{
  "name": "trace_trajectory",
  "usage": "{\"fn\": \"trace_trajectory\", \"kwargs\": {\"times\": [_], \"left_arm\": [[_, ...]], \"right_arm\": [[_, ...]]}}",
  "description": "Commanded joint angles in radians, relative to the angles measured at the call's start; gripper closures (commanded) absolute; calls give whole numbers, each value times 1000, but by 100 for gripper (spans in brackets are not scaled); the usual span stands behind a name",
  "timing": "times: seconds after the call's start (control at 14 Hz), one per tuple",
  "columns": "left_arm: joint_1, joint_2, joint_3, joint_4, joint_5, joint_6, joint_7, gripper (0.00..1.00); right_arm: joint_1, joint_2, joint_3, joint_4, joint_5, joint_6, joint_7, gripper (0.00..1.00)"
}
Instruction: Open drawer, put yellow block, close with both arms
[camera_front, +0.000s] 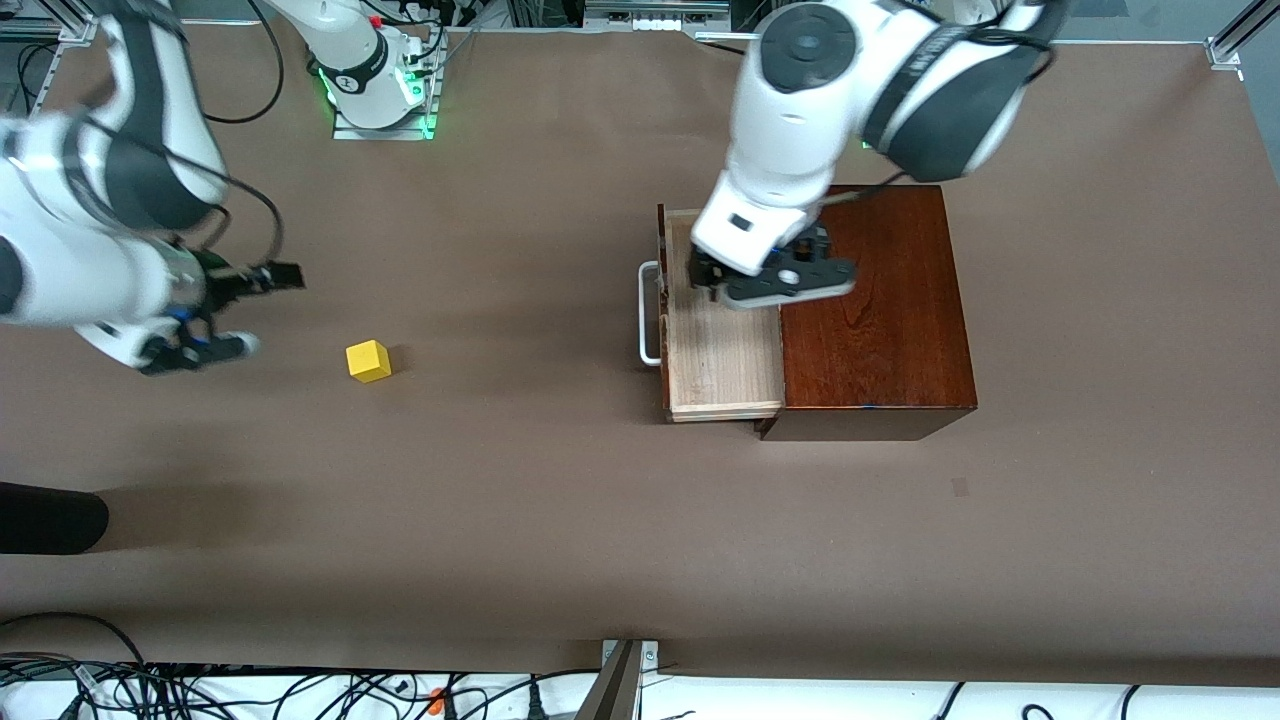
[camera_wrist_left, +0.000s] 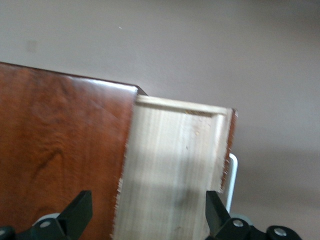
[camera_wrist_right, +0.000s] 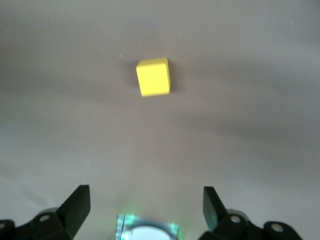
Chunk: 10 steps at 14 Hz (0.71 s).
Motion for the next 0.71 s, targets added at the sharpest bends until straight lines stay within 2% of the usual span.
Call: {"fn": "trace_trajectory", "kwargs": {"times": [0.0, 0.07, 0.14, 0.36, 0.5, 0.64], "left_arm": [[129, -95, 3, -45, -114, -37, 196, 0], [143, -115, 36, -45, -159, -63, 284, 0], [129, -138, 111, -45, -182, -93, 364, 0], [112, -196, 259, -48, -228, -171, 563, 0], [85, -238, 361, -55, -255, -212, 672, 0], [42, -272, 477, -56, -256, -248, 761, 0]], "right_arm": [[-10, -6, 7, -132, 16, 191, -133, 0], [-11, -6, 7, -191, 18, 285, -199, 0], [-13, -6, 6, -245, 18, 368, -239, 0], [-11, -3, 7, -388, 18, 621, -248, 0], [-13, 27, 7, -427, 18, 730, -253, 0], [-11, 53, 21, -428, 19, 766, -250, 0]]}}
